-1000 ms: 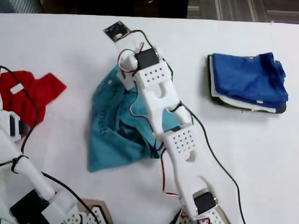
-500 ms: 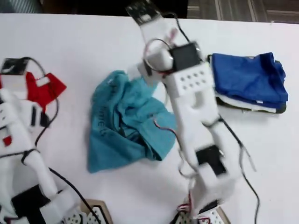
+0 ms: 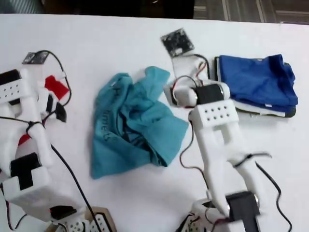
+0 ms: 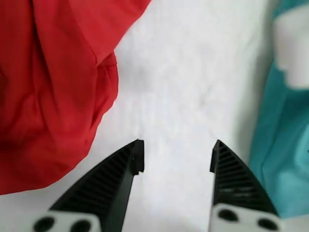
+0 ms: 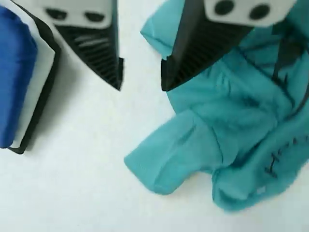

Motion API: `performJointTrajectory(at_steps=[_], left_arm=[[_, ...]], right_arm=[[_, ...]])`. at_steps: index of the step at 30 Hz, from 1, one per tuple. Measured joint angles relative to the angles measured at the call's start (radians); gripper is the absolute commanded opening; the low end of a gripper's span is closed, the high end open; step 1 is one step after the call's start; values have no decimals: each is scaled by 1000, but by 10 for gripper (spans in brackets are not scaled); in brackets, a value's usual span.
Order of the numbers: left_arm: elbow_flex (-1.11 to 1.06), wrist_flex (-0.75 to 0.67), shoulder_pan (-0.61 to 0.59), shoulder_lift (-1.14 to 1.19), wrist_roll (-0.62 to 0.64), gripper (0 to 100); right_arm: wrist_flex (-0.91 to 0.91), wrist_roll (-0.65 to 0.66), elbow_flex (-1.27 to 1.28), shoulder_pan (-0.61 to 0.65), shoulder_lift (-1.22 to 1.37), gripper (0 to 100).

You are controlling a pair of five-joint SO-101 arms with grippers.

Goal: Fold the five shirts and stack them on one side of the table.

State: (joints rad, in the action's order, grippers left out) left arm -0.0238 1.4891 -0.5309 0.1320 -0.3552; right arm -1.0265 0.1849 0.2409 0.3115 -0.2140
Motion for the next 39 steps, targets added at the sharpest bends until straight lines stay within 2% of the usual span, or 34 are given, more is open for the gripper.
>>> performJointTrajectory(at_steps=[6, 9, 12, 14, 24, 33, 35, 38, 39], left_arm=[[23, 32, 0, 0, 3, 242], [23, 32, -3, 0, 3, 242], [23, 34, -25, 0, 3, 242], [23, 34, -38, 0, 3, 242], [23, 34, -84, 0, 3, 242], [23, 34, -87, 0, 3, 242], [23, 34, -87, 0, 3, 242], [23, 34, -89, 0, 3, 242], [23, 34, -87, 0, 3, 242]], right_arm=[[61, -222, -276, 34, 302, 180], [29, -302, -476, 74, 485, 181], [-38, -350, -692, 117, 671, 235], [-83, -364, -841, 135, 793, 272], [-230, -367, -1464, 135, 1327, 244], [-394, -370, -1714, 58, 1516, 243], [-422, -370, -1723, 38, 1521, 200], [-466, -370, -1726, 17, 1521, 0], [-480, -370, -1726, 9, 1521, 28]])
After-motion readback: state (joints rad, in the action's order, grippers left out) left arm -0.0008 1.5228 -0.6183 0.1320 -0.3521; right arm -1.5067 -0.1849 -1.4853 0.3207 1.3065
